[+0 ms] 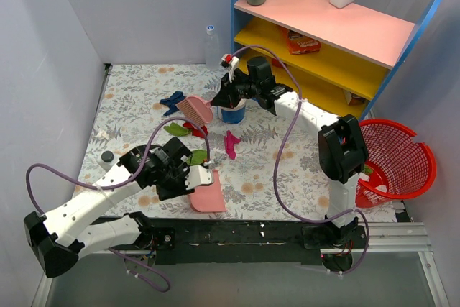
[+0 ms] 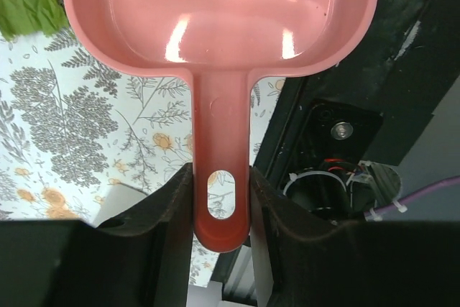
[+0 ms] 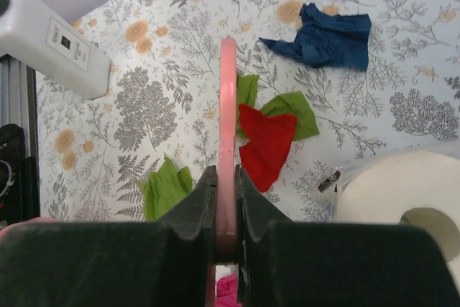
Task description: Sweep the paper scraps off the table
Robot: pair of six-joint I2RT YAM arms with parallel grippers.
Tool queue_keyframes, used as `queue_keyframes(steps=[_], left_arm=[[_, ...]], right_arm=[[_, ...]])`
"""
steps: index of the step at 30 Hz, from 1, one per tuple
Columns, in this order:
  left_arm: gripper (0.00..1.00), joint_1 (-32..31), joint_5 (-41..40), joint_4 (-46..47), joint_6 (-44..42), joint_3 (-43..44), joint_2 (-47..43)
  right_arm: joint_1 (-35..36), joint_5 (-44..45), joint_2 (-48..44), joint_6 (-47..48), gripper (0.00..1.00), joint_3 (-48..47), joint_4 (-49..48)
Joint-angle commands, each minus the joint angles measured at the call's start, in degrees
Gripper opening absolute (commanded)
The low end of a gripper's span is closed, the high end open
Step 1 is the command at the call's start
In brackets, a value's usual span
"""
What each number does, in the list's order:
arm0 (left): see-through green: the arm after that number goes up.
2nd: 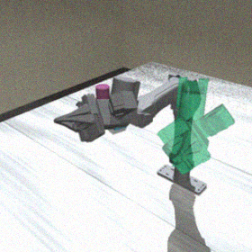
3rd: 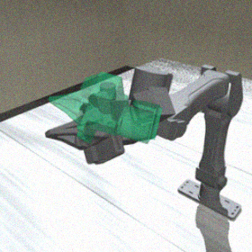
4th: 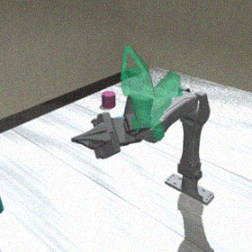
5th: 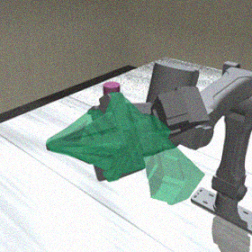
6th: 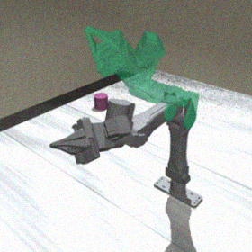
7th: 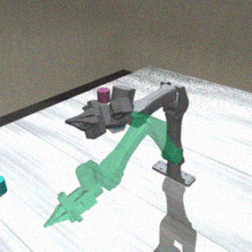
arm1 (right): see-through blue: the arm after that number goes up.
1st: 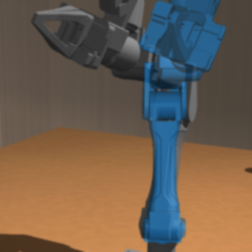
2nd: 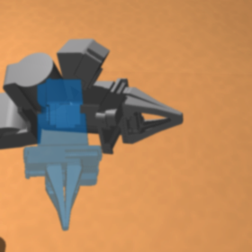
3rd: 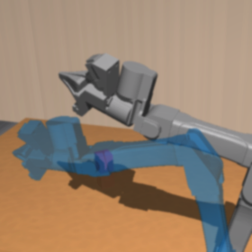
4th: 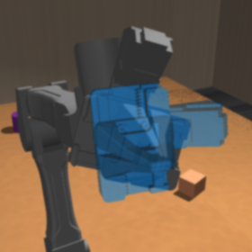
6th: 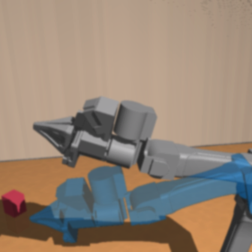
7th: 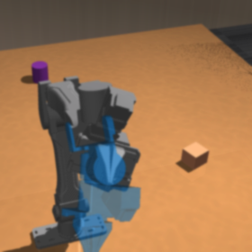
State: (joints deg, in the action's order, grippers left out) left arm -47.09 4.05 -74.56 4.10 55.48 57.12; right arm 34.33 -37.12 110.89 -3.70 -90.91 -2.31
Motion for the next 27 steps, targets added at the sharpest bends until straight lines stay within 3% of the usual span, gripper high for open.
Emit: queue_keyframes(steps=[1,6,10,14,21,24,27], left_arm=[[0.00,0.2,1.5,-2.0,3.7,1.3,-1.3],[0.00,0.2,-1.8,-0.5,3.8,1.5,-1.8],[0.00,0.2,-2.1,-0.7,2.7,0.6,-3.6],[0.00,0.2,-3.3,2.4,2.5,-4.2,-5.6],[0.00,0.2,-4.2,2.0,1.1,-4.5,-5.7],[0.00,0.2,-2.4,2.1,1.3,-5.0,-5.0],[0.00,0.2,-2.0,2.8,1.4,-6.1,-5.3]], right_arm=[[0.4,1.6,1.3,-1.5,0.01,-1.5,-5.4],[0.3,1.4,2.5,3.5,0.01,-3.3,2.2],[0.0,3.8,1.1,12.0,0.01,-5.4,15.1],[-1.4,6.4,-3.5,20.3,0.01,-2.7,29.1],[-4.9,8.3,-11.9,32.5,0.01,0.9,46.6],[-6.7,3.1,-15.8,38.0,0.01,0.3,50.3],[-6.6,-3.0,-20.0,36.7,0.01,2.2,44.0]])
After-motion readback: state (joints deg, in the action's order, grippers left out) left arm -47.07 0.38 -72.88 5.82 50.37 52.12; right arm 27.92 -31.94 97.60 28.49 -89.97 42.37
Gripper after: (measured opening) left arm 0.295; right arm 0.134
